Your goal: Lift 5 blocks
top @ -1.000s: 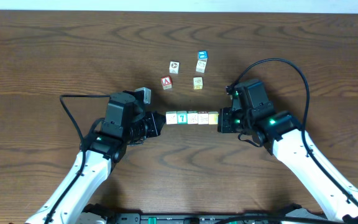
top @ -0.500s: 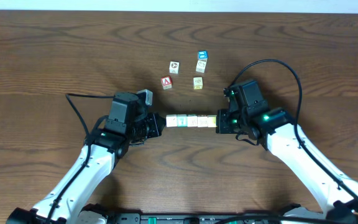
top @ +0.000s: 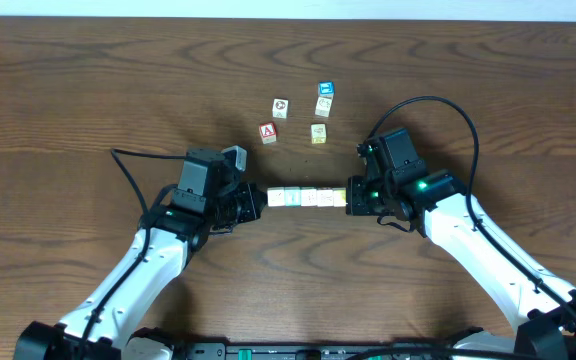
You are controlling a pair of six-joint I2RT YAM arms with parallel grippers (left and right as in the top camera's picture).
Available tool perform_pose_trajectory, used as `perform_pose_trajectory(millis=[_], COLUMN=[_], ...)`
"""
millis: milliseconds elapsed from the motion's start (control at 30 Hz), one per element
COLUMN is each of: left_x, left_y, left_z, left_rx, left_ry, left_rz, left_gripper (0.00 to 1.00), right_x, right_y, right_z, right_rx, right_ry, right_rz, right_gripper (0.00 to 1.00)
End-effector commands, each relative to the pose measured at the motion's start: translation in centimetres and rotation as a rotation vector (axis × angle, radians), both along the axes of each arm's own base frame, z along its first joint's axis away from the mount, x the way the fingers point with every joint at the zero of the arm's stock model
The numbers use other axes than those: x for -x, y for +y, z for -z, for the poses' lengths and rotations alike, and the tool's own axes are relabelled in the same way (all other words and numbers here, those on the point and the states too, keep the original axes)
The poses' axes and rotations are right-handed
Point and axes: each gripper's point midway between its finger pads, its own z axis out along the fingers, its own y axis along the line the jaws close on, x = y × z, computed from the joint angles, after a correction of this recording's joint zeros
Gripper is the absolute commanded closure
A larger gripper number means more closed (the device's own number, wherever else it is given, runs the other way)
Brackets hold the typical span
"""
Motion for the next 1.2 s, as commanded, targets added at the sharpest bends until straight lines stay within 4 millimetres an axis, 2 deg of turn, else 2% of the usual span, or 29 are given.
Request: perform_pose_trajectory(millis=[0, 100, 333, 500, 800, 1167], left_x=[2.3, 2.3, 2.3, 2.3, 2.5, 2.5], left_y=[-4.1, -4.1, -4.0, -3.9, -3.8, -3.8], left_z=[-2.0, -1.7, -1.4, -1.0, 0.9, 1.3], left_rx=[0.153, 0.149, 0.141, 0.136, 0.115, 0.081], left_ry=[0.03, 0.037, 0.039, 0.048, 0.103, 0.094], left_rz=[0.182, 0.183, 0.181, 0.182, 0.178, 0.178], left_gripper=[0.93, 0.93, 0.93, 0.93, 0.93, 0.93], right_x=[2.1, 2.1, 2.2, 2.3, 2.3, 2.6], right_y=[5.9, 5.9, 5.9, 6.2, 6.1, 6.0], right_z=[-3.3, -3.0, -1.2, -1.0, -0.6, 2.1], right_rx=[-0.248, -0.244, -0.22, -0.218, -0.2, -0.166], right_ry=[0.036, 0.041, 0.09, 0.092, 0.092, 0.162], right_rz=[-0.184, -0.183, -0.176, -0.186, -0.187, -0.186], right_gripper=[0.99, 0.99, 0.99, 0.99, 0.99, 0.99])
